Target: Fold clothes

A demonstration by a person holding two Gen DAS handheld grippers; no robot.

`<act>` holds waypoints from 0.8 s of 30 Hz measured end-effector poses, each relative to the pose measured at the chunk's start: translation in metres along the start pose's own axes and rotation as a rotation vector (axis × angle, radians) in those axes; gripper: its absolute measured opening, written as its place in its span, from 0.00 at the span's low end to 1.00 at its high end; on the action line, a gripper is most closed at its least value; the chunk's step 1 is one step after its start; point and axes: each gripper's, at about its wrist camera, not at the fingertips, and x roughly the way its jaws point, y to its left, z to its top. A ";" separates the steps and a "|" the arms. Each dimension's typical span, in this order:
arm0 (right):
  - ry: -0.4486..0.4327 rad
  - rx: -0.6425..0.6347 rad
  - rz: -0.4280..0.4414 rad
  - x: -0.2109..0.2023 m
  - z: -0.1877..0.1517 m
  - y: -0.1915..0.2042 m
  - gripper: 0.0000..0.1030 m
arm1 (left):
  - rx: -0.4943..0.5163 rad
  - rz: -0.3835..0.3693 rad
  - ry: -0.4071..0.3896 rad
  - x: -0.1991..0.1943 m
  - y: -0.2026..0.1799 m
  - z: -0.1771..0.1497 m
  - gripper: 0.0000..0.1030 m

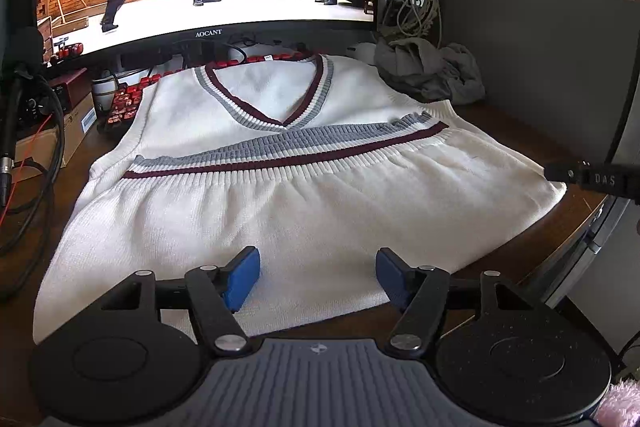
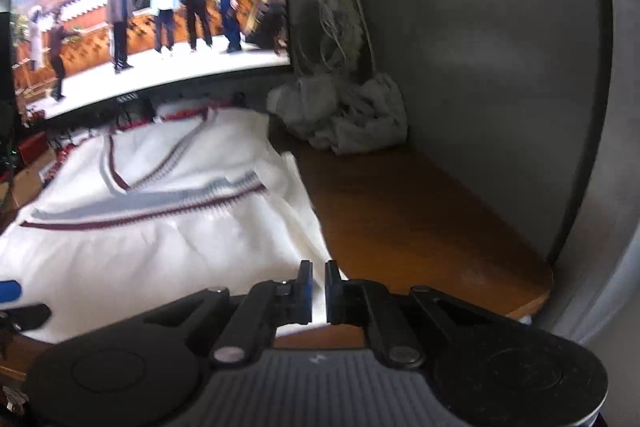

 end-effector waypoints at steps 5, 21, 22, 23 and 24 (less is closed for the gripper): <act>0.035 -0.031 -0.031 0.012 -0.006 0.009 0.02 | -0.001 -0.011 -0.005 -0.001 0.001 0.000 0.63; 0.026 -0.254 0.375 -0.013 -0.021 0.092 0.05 | 0.056 -0.126 -0.035 -0.012 -0.006 -0.004 0.65; 0.048 -0.247 0.388 -0.009 -0.022 0.092 0.06 | 0.046 -0.123 -0.022 -0.009 -0.004 -0.004 0.65; 0.072 -0.240 0.403 -0.004 -0.022 0.092 0.06 | 0.036 -0.121 -0.011 -0.006 -0.002 -0.004 0.65; 0.075 -0.228 0.411 -0.004 -0.023 0.090 0.06 | 0.039 -0.121 -0.014 -0.006 -0.002 -0.004 0.65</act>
